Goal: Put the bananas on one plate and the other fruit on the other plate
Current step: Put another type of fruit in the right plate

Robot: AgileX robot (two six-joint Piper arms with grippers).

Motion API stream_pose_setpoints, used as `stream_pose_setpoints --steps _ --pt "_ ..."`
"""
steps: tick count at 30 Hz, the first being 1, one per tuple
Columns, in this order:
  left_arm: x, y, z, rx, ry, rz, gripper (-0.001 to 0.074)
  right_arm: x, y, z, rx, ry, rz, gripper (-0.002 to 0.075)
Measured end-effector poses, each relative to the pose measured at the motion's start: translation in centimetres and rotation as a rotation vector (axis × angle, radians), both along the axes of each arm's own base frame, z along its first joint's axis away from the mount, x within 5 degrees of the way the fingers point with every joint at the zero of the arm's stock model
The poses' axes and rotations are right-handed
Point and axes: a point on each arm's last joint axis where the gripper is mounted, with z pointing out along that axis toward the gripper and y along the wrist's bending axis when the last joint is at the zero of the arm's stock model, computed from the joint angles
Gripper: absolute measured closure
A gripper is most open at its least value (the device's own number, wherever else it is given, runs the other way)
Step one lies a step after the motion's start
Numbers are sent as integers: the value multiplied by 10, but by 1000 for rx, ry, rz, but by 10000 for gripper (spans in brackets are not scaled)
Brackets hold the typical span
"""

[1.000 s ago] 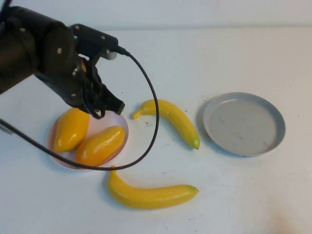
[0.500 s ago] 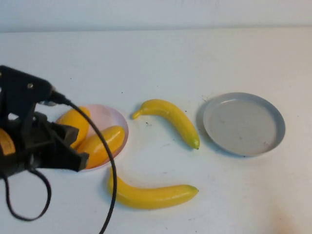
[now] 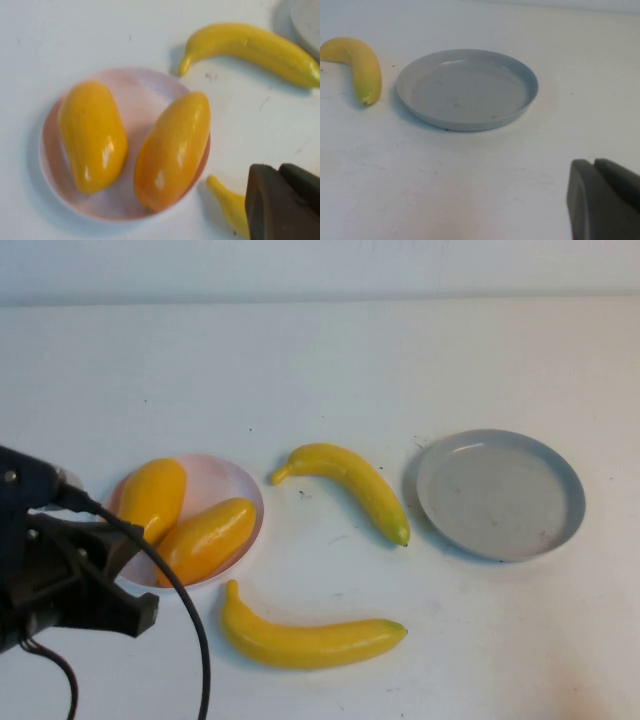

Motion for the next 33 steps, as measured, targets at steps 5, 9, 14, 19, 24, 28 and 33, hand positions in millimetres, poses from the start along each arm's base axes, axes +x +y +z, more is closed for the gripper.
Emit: stream_pose_setpoints --steps 5,9,14,19,24,28,33 --pt "4 -3 6 -42 -120 -15 733 0 0 0 0 0 0 742" --pt "-4 1 -3 -76 -255 -35 733 0 0 0 0 0 0 741" --pt "-33 22 -26 -174 -448 3 733 0 0 0 0 0 0 742" --pt "-65 50 -51 -245 -603 141 733 0 0 0 0 0 0 742" --pt "-86 66 -67 -263 -713 261 733 0 0 0 0 0 0 741" --pt "-97 71 -72 -259 -750 310 733 0 0 0 0 0 0 741" --pt "-98 72 -85 -209 -632 335 733 0 0 0 0 0 0 742"
